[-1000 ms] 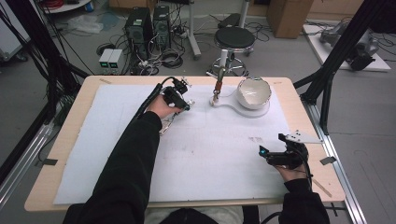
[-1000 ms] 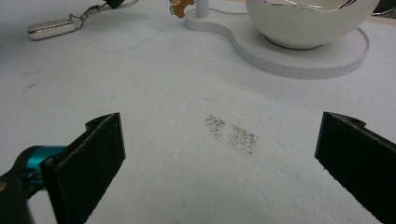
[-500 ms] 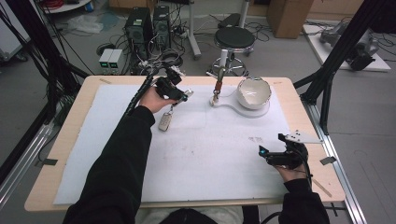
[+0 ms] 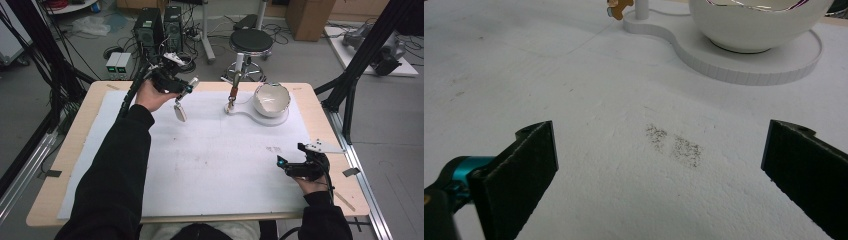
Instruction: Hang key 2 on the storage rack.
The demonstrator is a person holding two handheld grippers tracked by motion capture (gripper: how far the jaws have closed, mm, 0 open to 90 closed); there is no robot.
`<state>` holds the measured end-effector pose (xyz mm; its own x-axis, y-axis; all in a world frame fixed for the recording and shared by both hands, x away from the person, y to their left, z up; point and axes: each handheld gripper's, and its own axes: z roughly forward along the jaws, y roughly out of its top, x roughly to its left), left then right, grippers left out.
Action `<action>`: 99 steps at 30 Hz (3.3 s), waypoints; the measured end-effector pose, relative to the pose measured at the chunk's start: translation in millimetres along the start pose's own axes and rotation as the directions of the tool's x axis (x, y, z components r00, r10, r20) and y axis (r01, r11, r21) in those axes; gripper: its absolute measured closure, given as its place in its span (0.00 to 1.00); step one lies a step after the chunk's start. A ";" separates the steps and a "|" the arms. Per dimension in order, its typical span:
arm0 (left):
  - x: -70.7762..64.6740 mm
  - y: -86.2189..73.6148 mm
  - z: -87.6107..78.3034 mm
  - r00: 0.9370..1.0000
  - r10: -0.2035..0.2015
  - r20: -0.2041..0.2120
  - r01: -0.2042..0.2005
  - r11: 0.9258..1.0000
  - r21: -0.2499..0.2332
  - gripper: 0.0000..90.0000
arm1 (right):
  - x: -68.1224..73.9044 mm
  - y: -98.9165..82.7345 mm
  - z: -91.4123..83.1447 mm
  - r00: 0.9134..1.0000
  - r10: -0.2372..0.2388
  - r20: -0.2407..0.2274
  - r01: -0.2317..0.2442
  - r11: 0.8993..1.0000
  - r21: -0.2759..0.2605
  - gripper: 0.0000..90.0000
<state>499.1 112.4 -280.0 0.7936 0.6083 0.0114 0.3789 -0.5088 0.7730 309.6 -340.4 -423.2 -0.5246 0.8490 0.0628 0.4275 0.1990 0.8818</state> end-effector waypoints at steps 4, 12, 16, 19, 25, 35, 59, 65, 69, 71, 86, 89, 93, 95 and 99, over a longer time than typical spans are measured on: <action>0.9 9.0 -6.8 1.000 -0.003 0.002 0.003 1.000 -0.023 0.83 | 0.8 0.3 0.7 1.000 0.004 -0.001 -0.004 1.000 0.003 0.01; 6.6 21.6 -9.7 0.999 -0.048 0.018 0.050 0.996 -0.077 0.83 | 0.0 0.5 1.1 1.000 -0.001 -0.005 0.001 1.000 -0.003 0.01; 7.0 26.7 -8.1 0.998 -0.066 0.014 0.067 0.992 -0.108 0.83 | -0.8 0.6 1.2 1.000 -0.003 -0.006 0.003 1.000 0.000 0.01; 7.2 32.6 -6.6 0.998 -0.066 0.013 0.067 0.993 -0.095 0.83 | -1.1 0.5 2.4 1.000 -0.006 -0.010 0.006 1.000 0.007 0.01; 4.5 49.7 -7.8 0.998 -0.060 0.025 0.063 0.988 -0.143 0.83 | -1.0 0.6 1.6 1.000 -0.002 -0.010 0.002 1.000 0.002 0.01; 4.0 67.7 9.0 0.995 -0.087 -0.041 0.078 0.979 -0.188 0.83 | -1.8 0.3 -0.4 1.000 -0.001 -0.009 0.001 1.000 -0.003 0.01; 2.6 91.8 64.6 0.990 -0.140 0.004 0.137 0.965 -0.224 0.83 | -5.5 -1.2 -2.6 1.000 -0.004 -0.006 0.004 1.000 -0.006 0.01; -0.6 95.0 79.0 0.991 -0.135 0.003 0.132 0.966 -0.224 0.83 | -5.7 -0.8 -2.5 1.000 -0.006 -0.011 0.006 1.000 -0.001 0.01; 2.7 93.9 86.7 0.987 -0.160 -0.019 0.152 0.965 -0.215 0.83 | -3.7 -0.4 -2.7 1.000 -0.002 -0.011 0.002 1.000 0.002 0.01; 3.6 94.2 87.9 0.986 -0.163 -0.032 0.153 0.963 -0.220 0.83 | -3.3 -0.4 -2.9 1.000 -0.008 -0.011 0.008 1.000 0.002 0.01; -6.3 104.1 98.2 0.983 -0.181 -0.025 0.169 0.952 -0.254 0.83 | -2.1 -0.8 -0.6 1.000 -0.020 -0.019 0.020 1.000 0.019 0.01; -6.5 103.2 100.7 0.980 -0.200 -0.013 0.191 0.951 -0.244 0.83 | -2.0 -0.9 -0.9 1.000 -0.020 -0.016 0.021 1.000 0.017 0.01; -8.2 104.1 101.2 0.980 -0.200 -0.008 0.192 0.950 -0.246 0.83 | -2.4 -1.3 -1.0 1.000 -0.018 -0.019 0.019 1.000 0.019 0.01; -9.0 104.2 101.8 0.977 -0.212 0.001 0.206 0.946 -0.251 0.83 | -2.3 -1.4 -0.9 1.000 -0.017 -0.020 0.018 1.000 0.021 0.01; -10.8 104.5 103.3 0.977 -0.215 0.002 0.209 0.945 -0.250 0.83 | -2.5 -1.6 -0.4 1.000 -0.016 -0.021 0.016 1.000 0.020 0.01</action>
<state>579.3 -10.2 -264.9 0.6943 0.7025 -0.1565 0.4049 -0.2015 0.8919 310.0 -343.0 -424.6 -0.5466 0.8354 0.0586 0.4338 0.2226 0.8731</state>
